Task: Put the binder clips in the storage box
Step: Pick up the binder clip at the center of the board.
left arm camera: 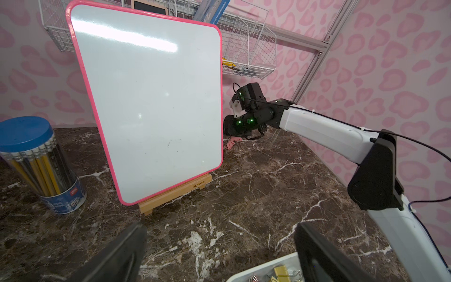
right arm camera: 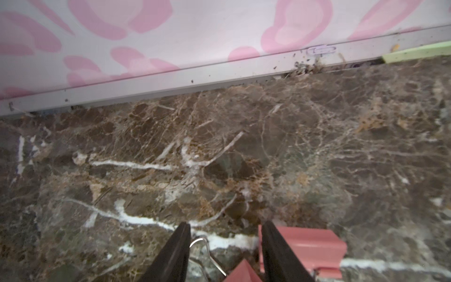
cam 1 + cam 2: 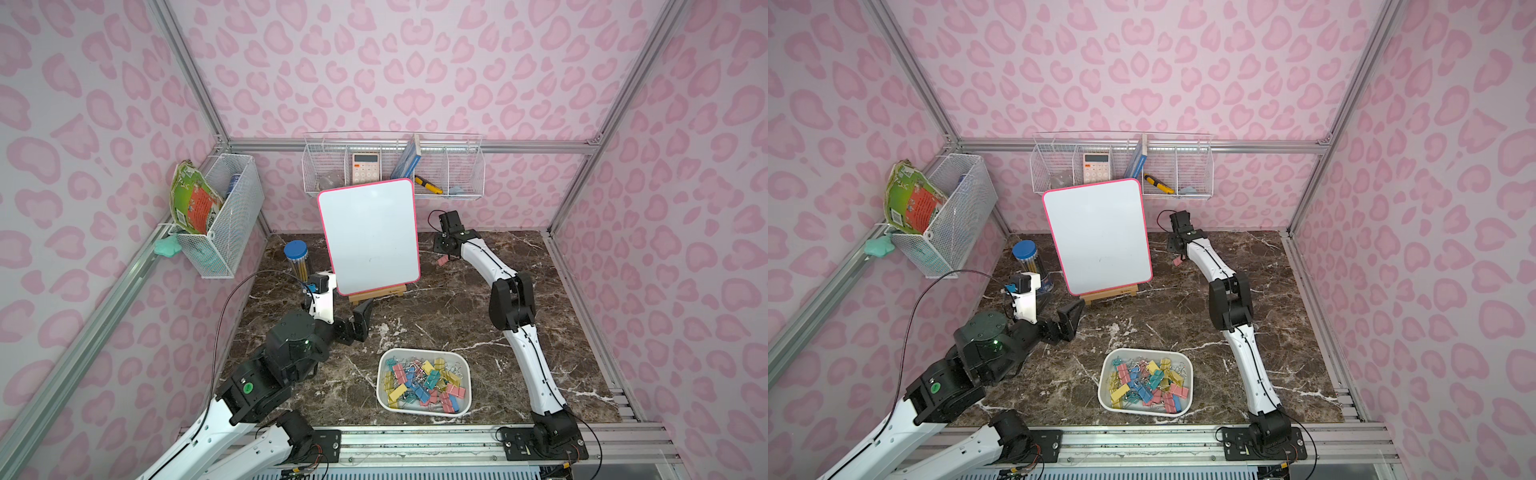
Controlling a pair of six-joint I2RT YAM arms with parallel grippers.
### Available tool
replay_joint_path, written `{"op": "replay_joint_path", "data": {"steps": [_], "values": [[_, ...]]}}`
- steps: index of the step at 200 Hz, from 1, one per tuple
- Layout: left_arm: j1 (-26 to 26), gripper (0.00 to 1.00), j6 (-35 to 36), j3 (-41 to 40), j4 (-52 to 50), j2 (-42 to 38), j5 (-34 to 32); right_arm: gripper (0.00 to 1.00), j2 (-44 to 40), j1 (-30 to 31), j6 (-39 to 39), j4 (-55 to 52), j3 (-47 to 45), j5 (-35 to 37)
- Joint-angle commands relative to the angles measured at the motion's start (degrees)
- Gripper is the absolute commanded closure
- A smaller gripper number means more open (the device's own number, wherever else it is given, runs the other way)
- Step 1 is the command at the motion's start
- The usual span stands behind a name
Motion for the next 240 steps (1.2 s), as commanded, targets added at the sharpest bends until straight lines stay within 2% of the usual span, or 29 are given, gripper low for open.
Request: {"op": "replay_joint_path", "data": {"steps": [1, 25, 52, 81, 123, 158, 177, 186, 197, 210, 218, 240], "values": [[0.05, 0.01, 0.74, -0.04, 0.12, 0.23, 0.07, 0.44, -0.8, 0.59, -2.41, -1.99, 0.07, 1.06], [0.05, 0.01, 0.48, -0.06, 0.43, 0.56, 0.44, 0.39, -2.38, 1.44, -3.24, -2.01, -0.55, 2.37], [0.05, 0.01, 0.3, 0.0, 0.96, 0.63, 0.71, 0.45, -3.61, 2.66, -3.35, -2.23, -3.24, 8.64], [0.05, 0.01, -0.03, -0.08, 0.95, 0.36, 1.06, 0.49, -2.31, 2.61, -3.91, -2.73, -3.54, 9.34], [0.05, 0.01, -0.15, -0.04, 1.27, 0.81, 1.22, 0.77, -1.93, 3.36, -3.34, -3.51, -3.38, 12.04], [0.05, 0.01, -0.38, 0.13, 1.49, 1.05, 1.59, 0.89, -3.33, 3.79, -2.84, -4.89, -3.41, 15.17], [0.05, 0.01, -0.39, 0.11, 1.71, 1.16, 1.83, 1.0, -5.03, 3.65, -1.61, -7.24, -3.54, 16.08], [0.05, 0.01, -0.4, 0.17, 1.9, 1.25, 2.01, 1.0, -6.47, 3.58, -1.1, -8.03, -4.55, 16.51], [0.05, 0.01, -0.47, 0.12, 1.92, 1.59, 2.24, 1.0, -9.99, 3.83, -1.29, -7.01, -8.29, 17.24], [0.05, 0.01, -0.26, 0.4, 1.98, 2.23, 2.55, 1.0, -16.58, 4.09, -1.55, -3.57, -16.99, 17.28], [0.05, 0.01, -0.23, 0.61, 2.02, 2.7, 2.64, 1.0, -21.39, 4.03, -1.21, -0.78, -23.77, 16.5], [0.05, 0.01, 0.18, 0.79, 3.26, 4.07, 2.35, 1.0, -41.15, 4.83, 1.15, 8.29, -46.96, 11.58]]}}
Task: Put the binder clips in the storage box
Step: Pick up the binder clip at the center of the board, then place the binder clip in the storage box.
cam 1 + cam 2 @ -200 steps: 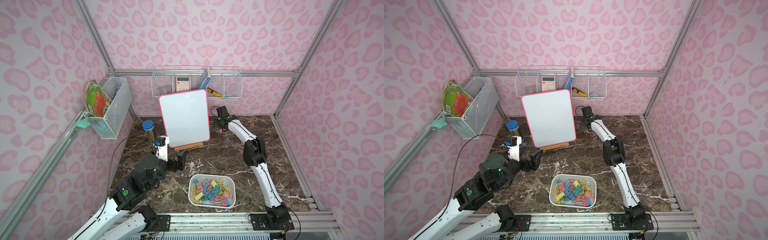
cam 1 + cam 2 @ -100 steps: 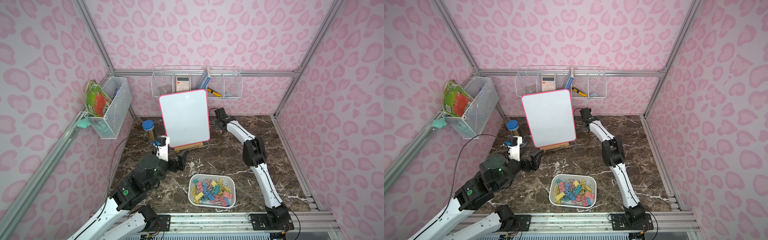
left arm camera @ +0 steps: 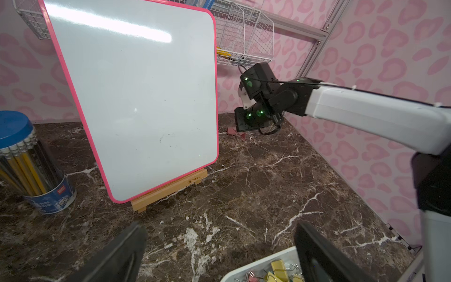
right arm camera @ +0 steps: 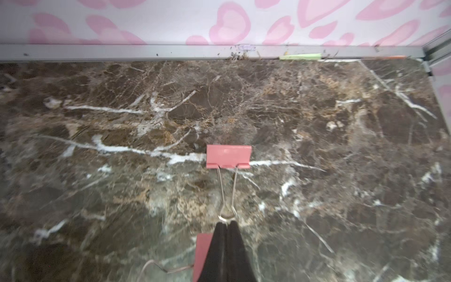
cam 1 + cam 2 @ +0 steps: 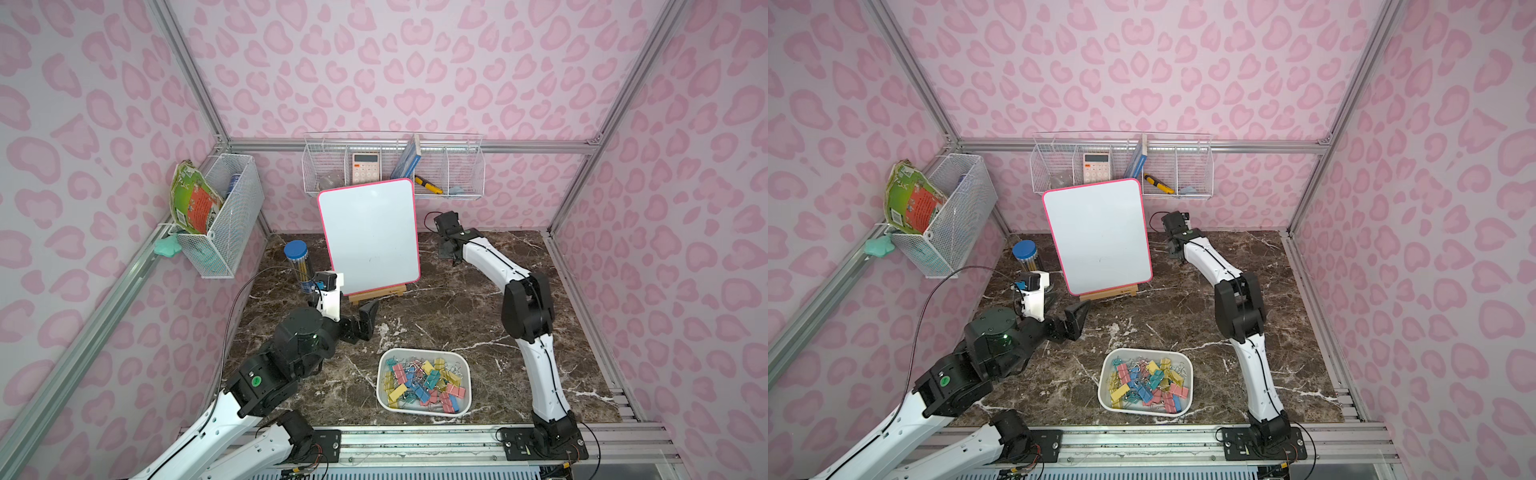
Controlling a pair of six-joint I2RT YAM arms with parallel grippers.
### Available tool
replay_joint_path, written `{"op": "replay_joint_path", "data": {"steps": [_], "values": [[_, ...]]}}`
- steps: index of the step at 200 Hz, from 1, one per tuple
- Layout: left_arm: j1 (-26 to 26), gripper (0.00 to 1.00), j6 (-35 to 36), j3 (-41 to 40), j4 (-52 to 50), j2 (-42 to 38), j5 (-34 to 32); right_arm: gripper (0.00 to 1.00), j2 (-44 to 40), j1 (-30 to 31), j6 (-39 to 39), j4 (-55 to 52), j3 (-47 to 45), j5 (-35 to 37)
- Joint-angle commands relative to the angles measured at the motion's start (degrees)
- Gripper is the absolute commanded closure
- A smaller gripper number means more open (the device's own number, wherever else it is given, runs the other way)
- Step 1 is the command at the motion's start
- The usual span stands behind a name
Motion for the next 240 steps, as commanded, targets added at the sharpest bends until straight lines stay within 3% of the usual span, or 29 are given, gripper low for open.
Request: {"op": "replay_joint_path", "data": {"steps": [1, 31, 59, 81, 105, 118, 133, 144, 173, 185, 195, 213, 240], "values": [[0.07, 0.01, 0.45, 0.53, 2.71, 1.11, 0.27, 1.0, -16.09, 0.89, 2.63, 9.72, -17.99, -3.28], [0.07, 0.01, 1.66, -0.96, 8.05, 5.52, 2.06, 1.0, -45.19, 8.13, 8.36, 19.8, -49.14, -13.72], [0.07, 0.01, -0.16, -0.64, 10.75, 11.29, 3.31, 1.0, -58.78, 22.64, 19.93, 15.55, -62.03, -12.35], [0.07, 0.01, -1.34, -1.04, 13.18, 13.0, 3.06, 1.0, -61.11, 35.61, 29.63, 15.83, -67.64, -11.89], [0.07, 0.01, -1.72, -1.31, 14.48, 13.34, 2.69, 1.0, -58.02, 42.5, 33.54, 19.88, -70.69, -12.66], [0.07, 0.01, -1.88, -1.12, 14.27, 13.26, 2.67, 0.82, -55.35, 43.32, 33.03, 21.09, -70.18, -14.08], [0.07, 0.01, -2.06, -0.67, 13.14, 12.92, 2.78, 0.75, -53.47, 43.34, 32.61, 19.47, -67.91, -13.03], [0.08, 0.01, -2.4, -0.49, 12.25, 12.5, 2.78, 0.64, -53.57, 43.17, 33.22, 16.82, -65.62, -9.68], [0.07, 0.01, -2.28, -0.47, 10.95, 10.85, 3.15, 0.57, -57.27, 36.86, 25.0, 16.19, -59.93, -4.83], [0.07, 0.01, -1.77, -0.37, 10.63, 10.22, 3.65, 0.57, -58.5, 28.2, 20.13, 20.18, -59.51, -6.97], [0.07, 0.01, -1.28, -0.28, 10.29, 9.69, 3.88, 0.56, -57.65, 18.42, 17.35, 24.3, -59.19, -12.68], [0.07, 0.01, -0.98, 0.67, 8.42, 8.88, 3.93, 0.57, -50.23, 3.19, 14.11, 31.06, -56.73, -21.75], [0.05, 0.01, -1.5, 1.2, 6.69, 7.61, 4.37, 0.58, -31.11, -8.92, 11.54, 36.22, -45.61, -32.19]]}}
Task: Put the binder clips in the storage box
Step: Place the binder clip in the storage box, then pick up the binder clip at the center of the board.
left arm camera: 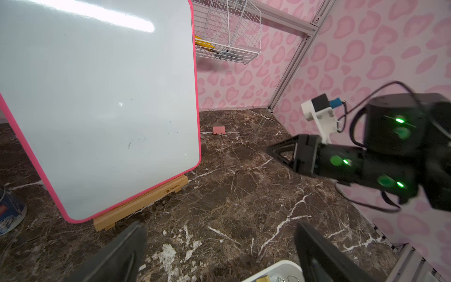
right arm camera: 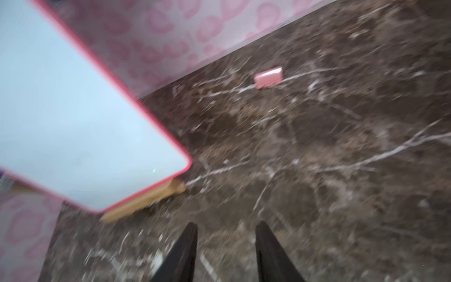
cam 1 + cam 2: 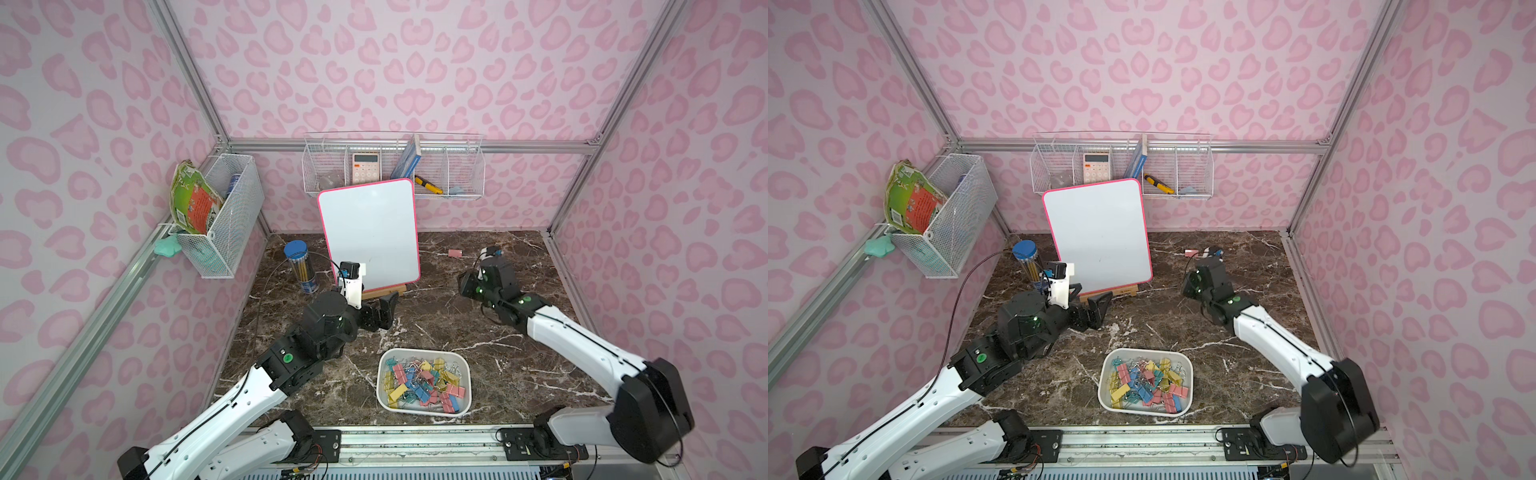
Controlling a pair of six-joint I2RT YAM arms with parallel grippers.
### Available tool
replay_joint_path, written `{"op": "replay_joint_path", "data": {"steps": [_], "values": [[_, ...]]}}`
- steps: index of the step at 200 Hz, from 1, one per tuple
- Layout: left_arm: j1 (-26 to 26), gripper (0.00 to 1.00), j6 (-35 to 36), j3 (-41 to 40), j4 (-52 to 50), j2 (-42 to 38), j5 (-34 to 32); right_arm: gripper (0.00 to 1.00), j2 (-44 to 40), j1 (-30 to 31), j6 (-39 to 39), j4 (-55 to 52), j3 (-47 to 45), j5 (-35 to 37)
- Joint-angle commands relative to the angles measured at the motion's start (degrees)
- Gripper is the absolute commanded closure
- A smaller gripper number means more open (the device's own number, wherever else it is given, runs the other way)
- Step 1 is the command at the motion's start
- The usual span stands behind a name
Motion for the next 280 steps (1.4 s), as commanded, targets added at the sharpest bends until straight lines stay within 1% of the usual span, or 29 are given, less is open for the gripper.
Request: {"op": "replay_joint_path", "data": {"steps": [1, 14, 23, 29, 43, 51, 60, 64, 79, 91, 116, 149, 164, 171, 188, 202, 218, 241, 258, 280], "values": [[0.06, 0.01, -0.08, 0.71, -2.12, -0.86, 0.79, 0.58, 12.3, -7.48, -5.45, 7.56, 7.72, -13.53], [0.07, 0.01, -0.28, 0.71, -2.57, -1.28, 1.14, 0.59, 21.82, -10.56, -3.71, 8.69, 14.19, -17.0], [0.07, 0.01, -0.43, 0.83, -2.99, -1.47, 1.14, 0.59, 27.73, -11.53, -3.69, 7.84, 18.7, -16.49], [0.07, 0.01, -0.45, 0.95, -3.32, -1.51, 1.01, 0.58, 31.82, -11.82, -4.88, 5.21, 24.57, -14.55], [0.07, 0.01, -0.32, 1.29, -4.07, -1.6, 1.0, 0.52, 40.86, -11.34, -9.93, -4.11, 36.87, -8.72], [0.07, 0.01, -0.25, 1.44, -4.34, -1.7, 0.81, 0.48, 45.3, -10.99, -12.87, -8.17, 43.43, -7.37], [0.07, 0.01, 0.0, 1.57, -4.58, -1.63, 0.59, 0.43, 49.7, -10.38, -15.66, -12.41, 50.04, -6.77], [0.07, 0.01, 0.06, 1.65, -4.73, -1.62, 0.48, 0.38, 51.62, -10.02, -16.5, -14.34, 52.69, -6.03], [0.11, 0.01, 0.24, 1.61, -4.92, -1.64, -0.2, 0.22, 56.03, -8.75, -19.49, -18.79, 59.71, -2.79], [0.07, 0.01, 0.56, 1.47, -4.75, -1.64, -0.55, 0.18, 59.16, -8.28, -20.0, -22.61, 65.22, -0.96], [0.07, 0.01, 0.94, 1.71, -4.96, -1.45, -0.56, 0.13, 64.49, -7.59, -20.85, -27.92, 74.43, 5.31], [0.07, 0.01, 1.2, 1.59, -4.73, -1.42, -0.73, 0.12, 70.18, -7.54, -20.05, -31.48, 81.59, 5.61], [0.07, 0.01, 1.29, 1.56, -4.95, -1.37, -0.9, 0.14, 71.2, -7.34, -19.79, -32.26, 82.01, 6.1], [0.07, 0.01, 1.29, 1.58, -4.88, -1.34, -0.85, 0.17, 71.39, -7.18, -19.79, -32.36, 81.9, 6.23], [0.07, 0.01, 1.28, 1.26, -4.79, -1.37, -0.93, 0.28, 71.72, -7.1, -19.49, -32.78, 81.83, 6.92], [0.08, 0.01, 1.12, 1.26, -4.62, -1.16, -0.88, 0.43, 71.52, -7.07, -18.26, -33.63, 81.9, 7.5], [0.07, 0.01, 0.94, 1.35, -4.44, -1.02, -0.58, 0.57, 70.87, -6.97, -16.93, -34.72, 81.6, 6.72], [0.09, 0.01, 0.74, 1.46, -4.34, -0.98, -0.34, 0.68, 67.45, -6.45, -16.23, -34.34, 78.74, 7.01], [0.07, 0.01, 0.62, 1.27, -4.37, -1.15, -0.27, 0.74, 61.51, -6.11, -15.62, -31.49, 72.37, 7.42], [0.07, 0.01, 0.76, 1.39, -4.76, -1.49, -0.34, 0.76, 48.55, -5.67, -15.32, -22.45, 55.47, 6.44]]}}
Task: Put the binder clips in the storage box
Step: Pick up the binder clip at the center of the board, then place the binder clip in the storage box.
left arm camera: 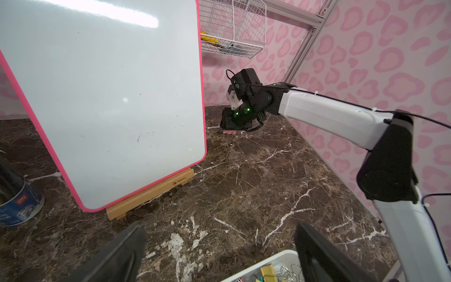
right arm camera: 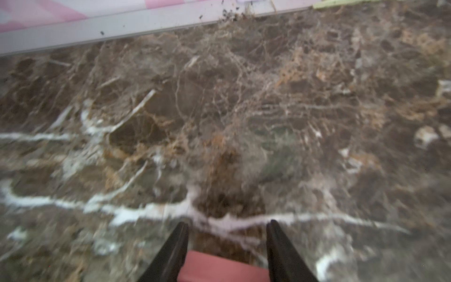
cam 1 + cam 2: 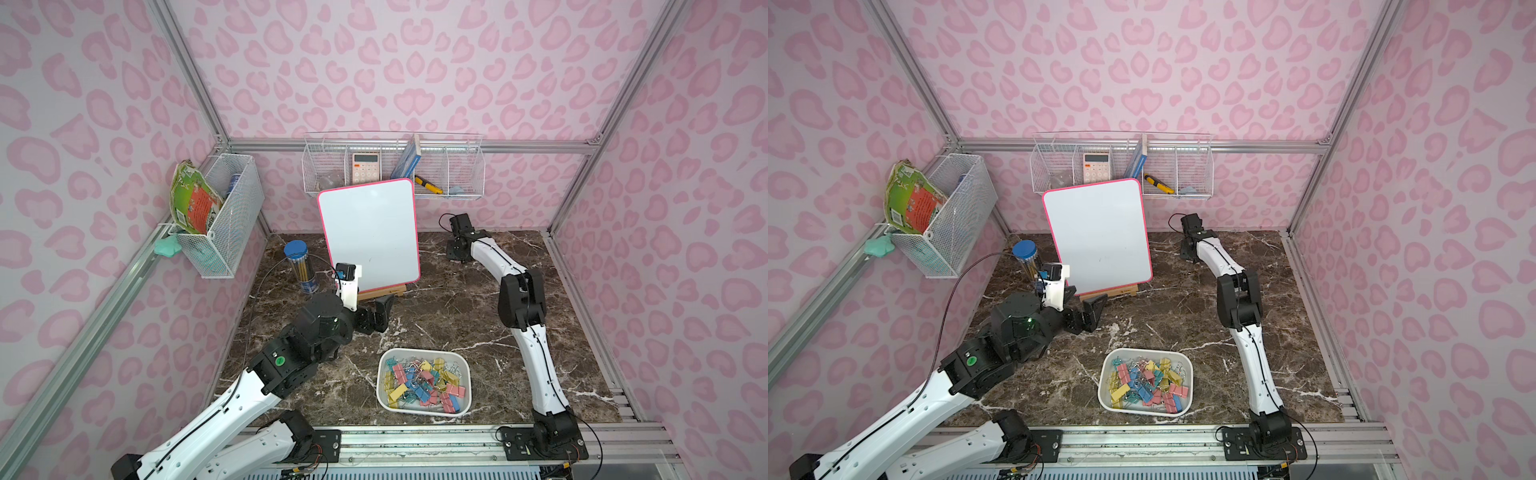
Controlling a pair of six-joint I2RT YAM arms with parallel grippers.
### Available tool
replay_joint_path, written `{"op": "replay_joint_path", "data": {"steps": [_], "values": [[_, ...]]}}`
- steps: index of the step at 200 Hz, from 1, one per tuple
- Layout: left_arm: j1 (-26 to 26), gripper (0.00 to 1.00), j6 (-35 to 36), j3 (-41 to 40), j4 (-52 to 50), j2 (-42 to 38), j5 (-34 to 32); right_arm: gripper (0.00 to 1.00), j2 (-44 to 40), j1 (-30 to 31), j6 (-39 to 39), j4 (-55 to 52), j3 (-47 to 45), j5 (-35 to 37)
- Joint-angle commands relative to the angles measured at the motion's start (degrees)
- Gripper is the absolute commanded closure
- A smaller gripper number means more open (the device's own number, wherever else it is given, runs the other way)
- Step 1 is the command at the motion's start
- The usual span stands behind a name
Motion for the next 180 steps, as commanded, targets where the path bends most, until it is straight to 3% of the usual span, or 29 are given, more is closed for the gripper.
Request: {"op": "replay_joint_path", "data": {"steps": [1, 46, 66, 85, 133, 180], "values": [[0.05, 0.01, 0.39, 0.23, -0.22, -0.32, 0.24, 0.76, -10.99, 0.39, 1.23, 7.59, -12.65, -0.49], [0.05, 0.01, 0.29, -0.14, 0.29, -0.72, -0.45, 0.77, -45.6, 6.63, 5.0, 19.3, -50.83, -1.09], [0.07, 0.01, 0.42, -0.38, 0.65, -0.67, -0.85, 0.78, -60.36, 14.54, 8.12, 19.4, -63.92, 0.37], [0.05, 0.01, 0.59, -1.03, 1.47, -0.92, -1.32, 0.78, -69.39, 23.99, 14.93, 14.06, -71.6, 4.4], [0.05, 0.01, -0.47, -2.58, 0.95, -1.87, -5.48, 0.78, -82.58, 47.51, 39.12, 5.85, -85.7, 10.2], [0.05, 0.01, -0.99, -3.22, 0.47, -2.84, -8.67, 0.67, -79.69, 55.7, 46.09, 7.37, -89.76, 11.01]]}}
